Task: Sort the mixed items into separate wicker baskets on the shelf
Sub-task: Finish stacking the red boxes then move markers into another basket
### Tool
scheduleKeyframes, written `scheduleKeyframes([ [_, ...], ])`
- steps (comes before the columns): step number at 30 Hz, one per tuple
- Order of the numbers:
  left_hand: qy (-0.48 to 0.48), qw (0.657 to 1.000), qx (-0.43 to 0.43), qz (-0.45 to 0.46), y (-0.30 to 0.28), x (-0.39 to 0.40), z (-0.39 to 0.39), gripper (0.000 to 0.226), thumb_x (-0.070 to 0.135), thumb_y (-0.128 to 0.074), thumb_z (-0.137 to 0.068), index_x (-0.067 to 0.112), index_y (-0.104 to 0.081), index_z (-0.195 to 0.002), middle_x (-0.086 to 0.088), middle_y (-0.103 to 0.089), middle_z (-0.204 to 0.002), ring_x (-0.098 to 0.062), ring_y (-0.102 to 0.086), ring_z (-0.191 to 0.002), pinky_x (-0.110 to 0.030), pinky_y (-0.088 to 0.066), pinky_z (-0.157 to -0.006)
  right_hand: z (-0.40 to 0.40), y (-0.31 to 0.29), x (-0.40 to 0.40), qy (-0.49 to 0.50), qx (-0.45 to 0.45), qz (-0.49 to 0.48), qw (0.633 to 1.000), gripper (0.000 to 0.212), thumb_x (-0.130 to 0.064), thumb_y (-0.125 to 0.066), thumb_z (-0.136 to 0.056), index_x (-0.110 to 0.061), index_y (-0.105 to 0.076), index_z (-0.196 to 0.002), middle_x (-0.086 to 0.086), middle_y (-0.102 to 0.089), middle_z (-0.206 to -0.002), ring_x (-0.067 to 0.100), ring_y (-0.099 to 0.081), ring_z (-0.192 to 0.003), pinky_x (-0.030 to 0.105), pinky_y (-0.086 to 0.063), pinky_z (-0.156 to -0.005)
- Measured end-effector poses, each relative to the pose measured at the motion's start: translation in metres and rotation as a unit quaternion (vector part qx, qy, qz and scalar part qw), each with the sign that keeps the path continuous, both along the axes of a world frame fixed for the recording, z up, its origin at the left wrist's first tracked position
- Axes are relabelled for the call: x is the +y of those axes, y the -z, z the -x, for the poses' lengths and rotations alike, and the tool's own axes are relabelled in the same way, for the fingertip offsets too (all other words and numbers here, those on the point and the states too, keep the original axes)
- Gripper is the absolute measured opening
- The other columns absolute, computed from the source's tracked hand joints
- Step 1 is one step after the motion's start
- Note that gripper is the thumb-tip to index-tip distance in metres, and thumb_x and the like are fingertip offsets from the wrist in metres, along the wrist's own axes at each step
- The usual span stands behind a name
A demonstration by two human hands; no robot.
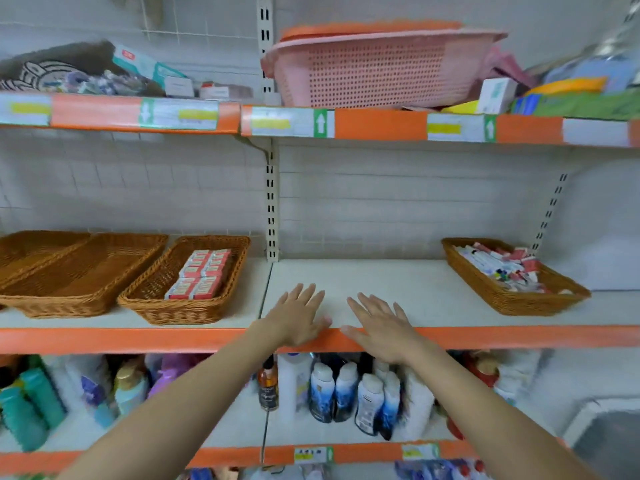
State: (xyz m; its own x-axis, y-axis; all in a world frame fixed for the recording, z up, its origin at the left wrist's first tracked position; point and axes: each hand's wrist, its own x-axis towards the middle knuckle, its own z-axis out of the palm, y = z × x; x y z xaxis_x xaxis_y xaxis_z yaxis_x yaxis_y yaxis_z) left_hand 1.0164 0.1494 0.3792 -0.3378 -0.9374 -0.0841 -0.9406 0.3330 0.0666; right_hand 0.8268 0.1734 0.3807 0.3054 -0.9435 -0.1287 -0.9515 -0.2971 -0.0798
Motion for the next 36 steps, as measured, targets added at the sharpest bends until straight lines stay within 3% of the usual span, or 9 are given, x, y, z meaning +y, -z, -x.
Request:
scheduleKeyframes([
  [15, 0.088, 0.996, 0.004, -0.01, -0.014, -0.093, 0.117, 0.071, 0.056, -0.019, -0.1, 0.018, 0.006, -0.154, -0.005, 0.013, -0.161, -0.025, 0.012, -0.148, -0.041, 0.003, -0.119, 0.117, -0.009, -0.067, 0.136, 0.017, 0.015, 0.99, 0.07, -0.06, -0.014, -0.098, -0.026, 0.013, -0.153, -0.003, 0.02, -0.16, 0.017, 0.017, -0.147, 0.049, 0.009, -0.118],
  [27, 0.197, 0.98, 0.029, -0.026, -0.009, -0.139, 0.257, 0.07, 0.056, -0.019, -0.099, 0.018, 0.005, -0.153, -0.004, 0.01, -0.161, -0.021, 0.009, -0.148, -0.037, 0.002, -0.121, 0.24, -0.002, -0.087, 0.245, -0.002, 0.045, 0.968, 0.065, -0.059, -0.012, -0.099, -0.028, 0.0, -0.155, -0.001, 0.01, -0.162, 0.02, 0.013, -0.148, 0.049, 0.005, -0.117],
  [30, 0.218, 0.974, 0.057, -0.002, -0.007, -0.148, 0.296, 0.07, 0.055, -0.022, -0.1, 0.015, -0.002, -0.154, -0.006, 0.001, -0.162, -0.02, 0.002, -0.149, -0.037, -0.002, -0.12, 0.274, 0.0, -0.093, 0.248, -0.012, 0.05, 0.967, 0.062, -0.056, -0.014, -0.1, -0.028, -0.005, -0.155, -0.001, 0.005, -0.162, 0.018, 0.009, -0.149, 0.048, 0.004, -0.118],
  [33, 0.231, 0.968, 0.092, 0.019, -0.009, -0.157, 0.333, 0.066, 0.052, -0.029, -0.1, 0.011, -0.021, -0.151, -0.008, -0.018, -0.158, -0.022, -0.014, -0.146, -0.034, -0.012, -0.118, 0.312, -0.005, -0.104, 0.246, -0.016, 0.052, 0.968, 0.061, -0.055, -0.014, -0.101, -0.027, -0.008, -0.155, -0.001, 0.001, -0.163, 0.02, 0.003, -0.149, 0.046, -0.001, -0.119],
  [36, 0.226, 0.969, 0.099, 0.026, -0.012, -0.165, 0.361, 0.054, 0.048, -0.04, -0.098, 0.006, -0.043, -0.132, -0.012, -0.042, -0.136, -0.028, -0.039, -0.128, -0.034, -0.032, -0.105, 0.348, -0.006, -0.118, 0.235, -0.015, 0.057, 0.97, 0.064, -0.056, -0.015, -0.1, -0.024, -0.009, -0.155, 0.001, -0.003, -0.163, 0.019, -0.005, -0.149, 0.042, -0.007, -0.12],
])
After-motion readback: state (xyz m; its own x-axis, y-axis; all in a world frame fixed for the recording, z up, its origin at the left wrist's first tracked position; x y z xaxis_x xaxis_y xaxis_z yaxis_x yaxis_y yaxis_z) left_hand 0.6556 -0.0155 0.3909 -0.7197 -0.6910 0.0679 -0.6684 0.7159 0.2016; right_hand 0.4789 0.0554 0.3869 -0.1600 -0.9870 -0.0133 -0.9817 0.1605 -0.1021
